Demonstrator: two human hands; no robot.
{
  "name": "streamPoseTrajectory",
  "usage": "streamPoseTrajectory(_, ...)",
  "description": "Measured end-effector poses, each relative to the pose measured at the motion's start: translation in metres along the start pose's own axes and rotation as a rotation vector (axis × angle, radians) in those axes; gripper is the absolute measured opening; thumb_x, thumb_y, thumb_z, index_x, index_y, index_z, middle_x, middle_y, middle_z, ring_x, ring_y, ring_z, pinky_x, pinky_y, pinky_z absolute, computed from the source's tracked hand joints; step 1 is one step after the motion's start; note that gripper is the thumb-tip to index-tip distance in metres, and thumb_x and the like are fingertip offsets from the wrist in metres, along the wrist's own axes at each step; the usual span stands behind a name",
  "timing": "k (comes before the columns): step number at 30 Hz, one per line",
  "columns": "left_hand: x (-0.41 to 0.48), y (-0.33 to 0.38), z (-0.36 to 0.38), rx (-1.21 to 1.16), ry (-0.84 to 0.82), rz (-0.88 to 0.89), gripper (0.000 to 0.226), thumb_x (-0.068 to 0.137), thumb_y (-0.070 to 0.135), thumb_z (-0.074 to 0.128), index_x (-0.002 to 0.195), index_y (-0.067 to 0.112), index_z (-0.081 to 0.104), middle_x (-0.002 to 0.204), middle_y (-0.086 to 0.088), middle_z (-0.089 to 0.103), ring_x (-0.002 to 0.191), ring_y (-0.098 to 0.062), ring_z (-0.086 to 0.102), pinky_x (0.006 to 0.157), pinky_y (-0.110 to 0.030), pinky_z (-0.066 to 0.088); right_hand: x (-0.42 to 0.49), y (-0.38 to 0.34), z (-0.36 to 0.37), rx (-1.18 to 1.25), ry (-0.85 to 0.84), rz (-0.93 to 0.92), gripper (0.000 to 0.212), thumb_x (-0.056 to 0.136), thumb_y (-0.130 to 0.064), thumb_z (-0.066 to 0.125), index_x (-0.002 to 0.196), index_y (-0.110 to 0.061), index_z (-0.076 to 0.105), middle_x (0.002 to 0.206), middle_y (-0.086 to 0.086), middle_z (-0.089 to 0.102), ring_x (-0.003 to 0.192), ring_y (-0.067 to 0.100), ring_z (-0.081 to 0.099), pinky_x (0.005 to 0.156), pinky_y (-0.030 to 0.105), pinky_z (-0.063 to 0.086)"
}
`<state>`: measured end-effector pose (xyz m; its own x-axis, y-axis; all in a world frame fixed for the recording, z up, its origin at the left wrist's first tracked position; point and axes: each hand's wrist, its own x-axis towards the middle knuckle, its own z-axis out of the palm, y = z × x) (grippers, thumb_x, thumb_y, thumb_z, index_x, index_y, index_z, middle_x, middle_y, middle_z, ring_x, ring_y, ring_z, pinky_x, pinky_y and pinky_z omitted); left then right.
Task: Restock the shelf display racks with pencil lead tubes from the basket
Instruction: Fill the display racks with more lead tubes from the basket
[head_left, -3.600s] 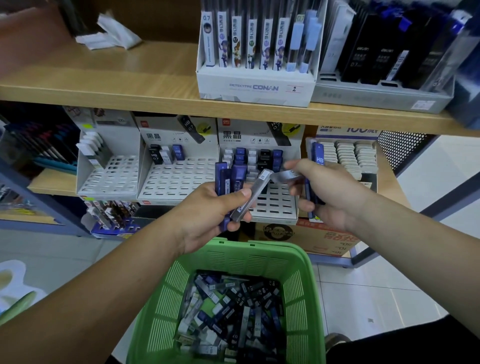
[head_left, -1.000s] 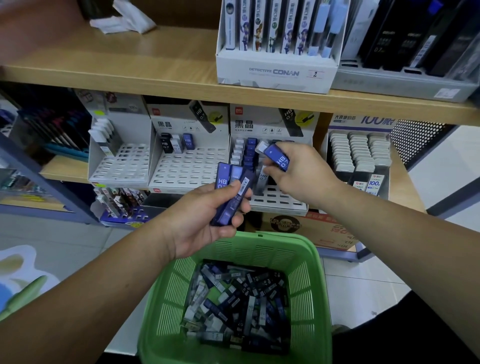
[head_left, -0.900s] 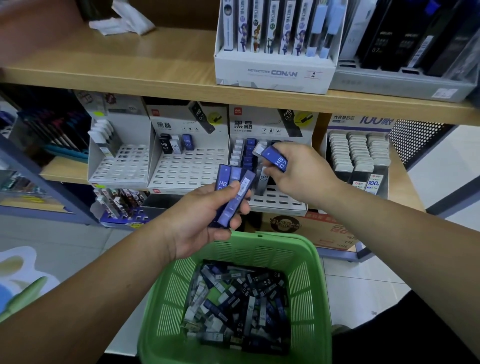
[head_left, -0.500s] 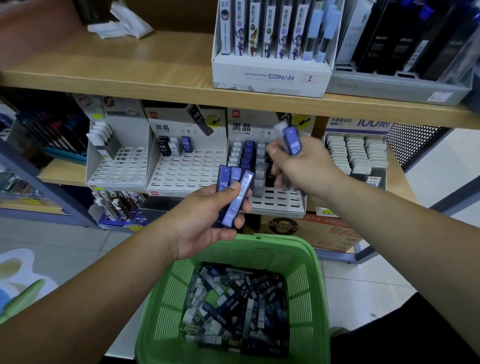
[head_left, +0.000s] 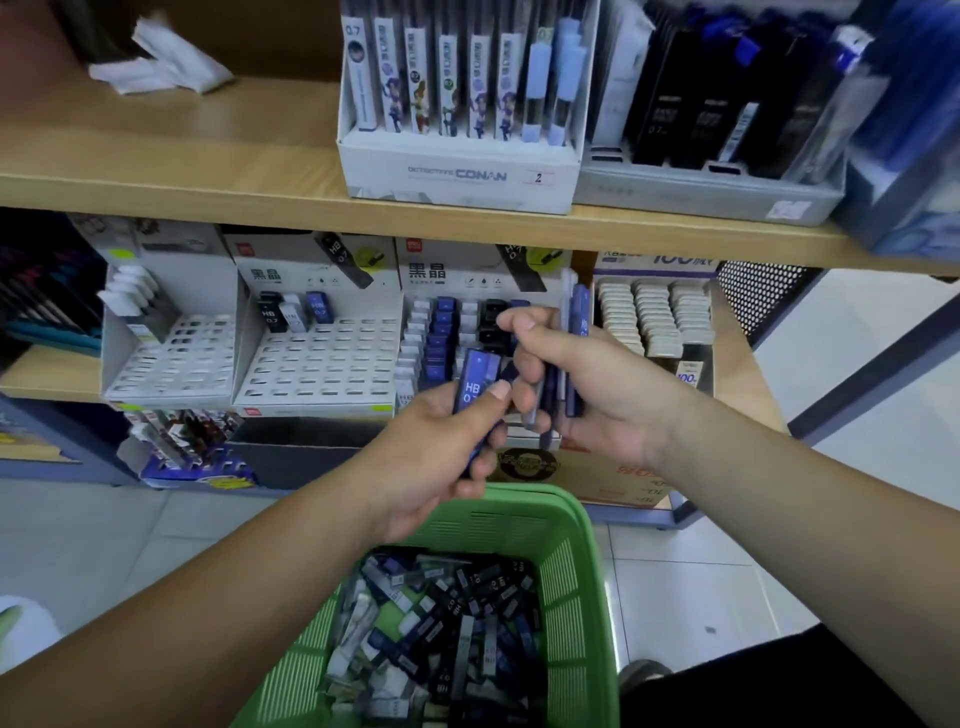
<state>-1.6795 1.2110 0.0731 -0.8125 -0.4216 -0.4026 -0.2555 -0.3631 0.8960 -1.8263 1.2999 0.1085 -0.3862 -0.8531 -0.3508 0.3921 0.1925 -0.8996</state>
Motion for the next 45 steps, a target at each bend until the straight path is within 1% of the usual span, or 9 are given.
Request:
streamPoseTrajectory(7, 0.011, -0.009, 0.029, -0.286, -0.028, -0.094, 0.021, 0.101, 0.031, 0.064, 0.112, 0.012, 0.066, 0.088, -0.005, 0.06, 0.056, -0.01, 0.042, 0.047, -0.023, 0.032, -0.003, -0.005, -0.021, 0.236, -0.022, -0.023, 0.012, 0.106, -0.026, 0.052, 0.108, -0.023, 0.064, 0.064, -0.003, 0.049, 0.054, 0.015, 0.053, 0.051, 0.028, 0.038)
streamPoseTrajectory(11, 0.014, -0.011, 0.041, -0.366, -0.058, -0.106, 0.027, 0.103, 0.025, 0.059, 0.123, 0.007, 0.064, 0.098, -0.018, 0.073, 0.058, -0.012, 0.048, 0.046, -0.021, 0.035, -0.002, -0.007, -0.029, 0.308, -0.009, -0.033, 0.011, 0.105, -0.026, 0.053, 0.107, -0.023, 0.064, 0.063, -0.004, 0.047, 0.052, 0.013, 0.047, 0.063, 0.032, 0.04)
streamPoseTrajectory(18, 0.018, -0.009, 0.049, -0.223, 0.001, -0.031, 0.03, 0.101, 0.031, 0.061, 0.119, 0.008, 0.066, 0.102, -0.016, 0.076, 0.06, -0.013, 0.053, 0.047, -0.022, 0.035, 0.006, -0.01, -0.038, 0.42, 0.236, -0.018, 0.011, 0.103, -0.029, 0.06, 0.108, -0.019, 0.061, 0.058, -0.004, 0.038, 0.046, 0.012, 0.033, 0.05, 0.027, 0.035)
streamPoseTrajectory(25, 0.02, 0.004, 0.029, -0.117, 0.013, 0.034, 0.041, 0.088, 0.046, 0.068, 0.105, 0.01, 0.057, 0.076, -0.009, 0.06, 0.049, -0.012, 0.04, 0.038, -0.021, 0.023, -0.003, -0.007, -0.04, -0.224, 0.123, -0.137, 0.015, 0.092, -0.02, 0.077, 0.103, -0.012, 0.071, 0.055, -0.002, 0.053, 0.046, 0.019, 0.035, 0.044, 0.029, 0.034)
streamPoseTrajectory(33, 0.025, 0.015, 0.008, -0.099, 0.107, 0.066, 0.023, 0.106, 0.027, 0.056, 0.113, 0.006, 0.061, 0.078, -0.017, 0.065, 0.048, -0.016, 0.043, 0.038, -0.023, 0.025, 0.005, -0.001, -0.046, -0.378, 0.265, -0.115, 0.009, 0.097, -0.021, 0.072, 0.101, -0.013, 0.071, 0.07, 0.003, 0.062, 0.042, 0.012, 0.044, 0.041, 0.025, 0.035)
streamPoseTrajectory(36, 0.026, 0.017, 0.006, -0.053, 0.143, 0.085, 0.02, 0.107, 0.022, 0.055, 0.111, 0.004, 0.06, 0.072, -0.014, 0.061, 0.046, -0.015, 0.04, 0.038, -0.022, 0.026, 0.01, 0.006, -0.043, -0.773, 0.352, -0.32, 0.012, 0.092, -0.027, 0.076, 0.101, -0.02, 0.073, 0.081, -0.011, 0.066, 0.066, -0.002, 0.062, 0.063, 0.021, 0.049)
streamPoseTrajectory(39, 0.029, 0.018, 0.005, -0.063, 0.191, 0.064, 0.014, 0.106, 0.018, 0.056, 0.106, 0.005, 0.058, 0.067, -0.011, 0.056, 0.044, -0.015, 0.034, 0.037, -0.021, 0.023, 0.014, 0.009, -0.039, -0.99, 0.226, -0.526, 0.023, 0.085, -0.028, 0.078, 0.104, -0.017, 0.073, 0.105, -0.006, 0.059, 0.095, 0.014, 0.063, 0.089, 0.039, 0.054)
streamPoseTrajectory(42, 0.029, 0.022, 0.004, -0.116, 0.171, 0.033, 0.014, 0.105, 0.017, 0.055, 0.098, 0.006, 0.062, 0.067, -0.009, 0.052, 0.044, -0.013, 0.032, 0.036, -0.02, 0.02, 0.012, 0.011, -0.032, -1.037, 0.023, -0.582, 0.021, 0.081, -0.022, 0.08, 0.089, -0.033, 0.063, 0.094, -0.014, 0.054, 0.086, 0.014, 0.06, 0.08, 0.044, 0.053)
streamPoseTrajectory(45, 0.028, 0.024, 0.004, -0.191, 0.131, 0.015, 0.026, 0.107, 0.026, 0.054, 0.111, 0.003, 0.065, 0.068, -0.009, 0.054, 0.045, -0.013, 0.033, 0.037, -0.021, 0.017, 0.014, 0.013, -0.033, -1.179, 0.107, -0.667, 0.017, 0.088, -0.022, 0.077, 0.094, -0.033, 0.065, 0.085, -0.015, 0.052, 0.078, 0.009, 0.053, 0.07, 0.042, 0.051)
